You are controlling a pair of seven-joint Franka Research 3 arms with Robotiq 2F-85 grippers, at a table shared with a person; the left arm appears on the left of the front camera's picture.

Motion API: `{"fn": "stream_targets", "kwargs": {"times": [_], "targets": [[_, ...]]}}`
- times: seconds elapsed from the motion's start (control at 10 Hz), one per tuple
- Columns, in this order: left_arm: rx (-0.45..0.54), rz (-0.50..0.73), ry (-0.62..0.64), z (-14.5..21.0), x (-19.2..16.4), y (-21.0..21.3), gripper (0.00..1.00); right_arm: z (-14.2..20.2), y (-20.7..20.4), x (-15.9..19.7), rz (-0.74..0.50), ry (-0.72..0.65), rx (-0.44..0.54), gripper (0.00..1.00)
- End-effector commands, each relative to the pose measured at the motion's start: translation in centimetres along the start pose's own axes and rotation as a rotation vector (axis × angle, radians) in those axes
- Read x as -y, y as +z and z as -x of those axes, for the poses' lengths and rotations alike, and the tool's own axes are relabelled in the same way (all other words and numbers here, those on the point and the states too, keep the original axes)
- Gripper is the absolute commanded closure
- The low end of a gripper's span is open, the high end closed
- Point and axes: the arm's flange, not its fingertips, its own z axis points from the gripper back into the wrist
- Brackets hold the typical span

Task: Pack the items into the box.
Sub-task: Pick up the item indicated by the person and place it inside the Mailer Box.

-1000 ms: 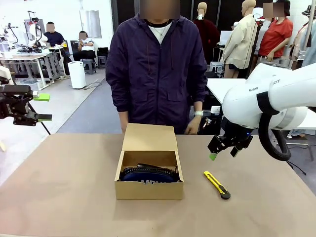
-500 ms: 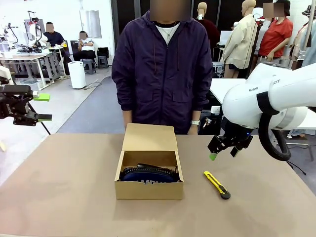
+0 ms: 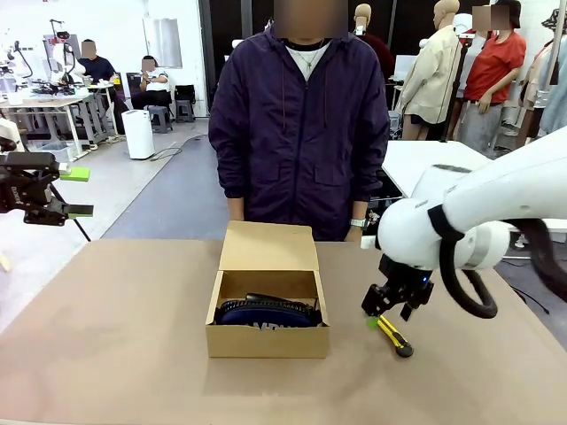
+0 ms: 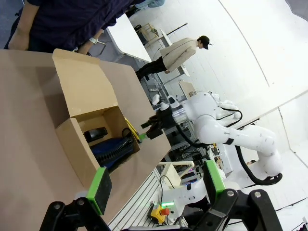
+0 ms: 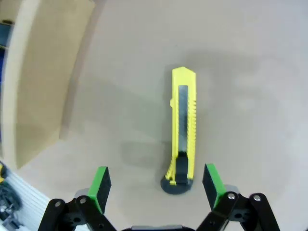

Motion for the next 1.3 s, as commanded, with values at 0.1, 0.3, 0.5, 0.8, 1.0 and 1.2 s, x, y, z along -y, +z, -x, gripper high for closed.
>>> {"fn": "stream_targets", "kwargs": {"times": [0.1,0.3,0.5,0.8,1.0,1.2], "targets": [[-0.013,0.001,-0.001,0.1,0.2,0.3,0.00,-2.1,0.5,0.6,0.016,0.036,0.008,0.00],[-0.013,0.001,-0.001,0.1,0.2,0.3,0.00,-2.3,-0.6,0.7,0.054,0.044,-0.016,0.00],[-0.013,0.001,-0.001,0.1,0.2,0.3,0.00,-2.5,-1.4,0.7,0.082,0.050,-0.022,0.00],[-0.013,0.001,-0.001,0.1,0.2,0.3,0.00,-2.8,-2.0,0.7,0.097,0.042,-0.027,0.00],[-0.013,0.001,-0.001,0.1,0.2,0.3,0.00,-3.1,-2.9,0.3,0.078,0.192,0.001,0.00],[-0.013,0.001,-0.001,0.1,0.2,0.3,0.00,-3.2,-2.9,-0.1,0.113,0.258,-0.001,0.00]]}}
